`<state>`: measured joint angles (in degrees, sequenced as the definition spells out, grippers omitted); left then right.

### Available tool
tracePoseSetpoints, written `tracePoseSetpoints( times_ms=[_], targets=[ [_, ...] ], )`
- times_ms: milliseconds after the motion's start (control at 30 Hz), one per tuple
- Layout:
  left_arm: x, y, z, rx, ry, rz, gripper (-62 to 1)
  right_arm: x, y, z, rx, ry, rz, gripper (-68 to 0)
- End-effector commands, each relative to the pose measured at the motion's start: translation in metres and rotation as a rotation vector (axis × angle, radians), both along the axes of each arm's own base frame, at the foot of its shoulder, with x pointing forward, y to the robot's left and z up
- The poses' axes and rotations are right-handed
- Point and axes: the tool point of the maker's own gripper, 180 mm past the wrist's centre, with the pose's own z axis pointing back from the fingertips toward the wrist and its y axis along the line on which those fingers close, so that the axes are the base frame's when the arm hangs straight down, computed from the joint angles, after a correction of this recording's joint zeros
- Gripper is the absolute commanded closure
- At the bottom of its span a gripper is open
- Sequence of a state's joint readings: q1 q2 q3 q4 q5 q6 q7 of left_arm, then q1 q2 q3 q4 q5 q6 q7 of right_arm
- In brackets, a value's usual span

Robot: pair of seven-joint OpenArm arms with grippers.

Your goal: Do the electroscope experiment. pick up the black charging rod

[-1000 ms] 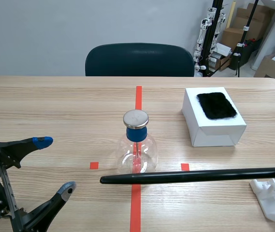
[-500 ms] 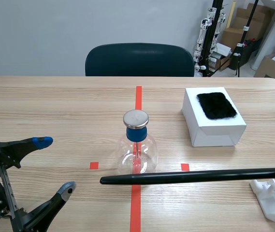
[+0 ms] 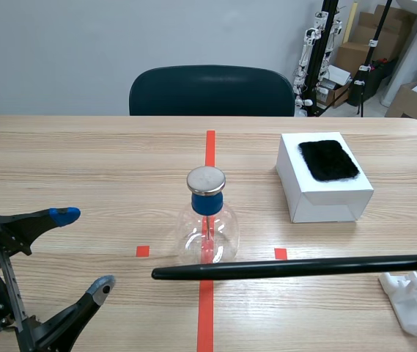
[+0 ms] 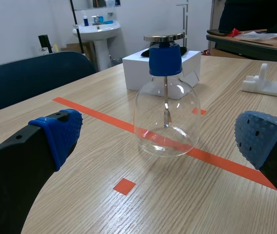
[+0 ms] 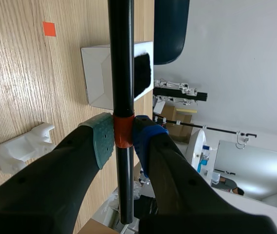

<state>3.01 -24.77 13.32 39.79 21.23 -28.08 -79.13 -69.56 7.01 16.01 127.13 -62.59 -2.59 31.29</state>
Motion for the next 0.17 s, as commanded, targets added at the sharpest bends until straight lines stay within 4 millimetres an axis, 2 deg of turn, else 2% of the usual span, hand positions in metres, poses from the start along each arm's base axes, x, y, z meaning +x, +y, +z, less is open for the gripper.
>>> tracePoseSetpoints(
  times_ms=[0, 133],
  targets=[
    [0.0034, 0.0024, 0.0078, -0.017, -0.028, 0.008, -62.3, 0.002, 0.0016, 0.0044, 0.007, -0.021, 0.004, -0.6],
    [0.0034, 0.0024, 0.0078, -0.017, -0.028, 0.008, -62.3, 0.0019, 0.0016, 0.0044, 0.007, -0.02, 0.004, -0.6]
  ],
)
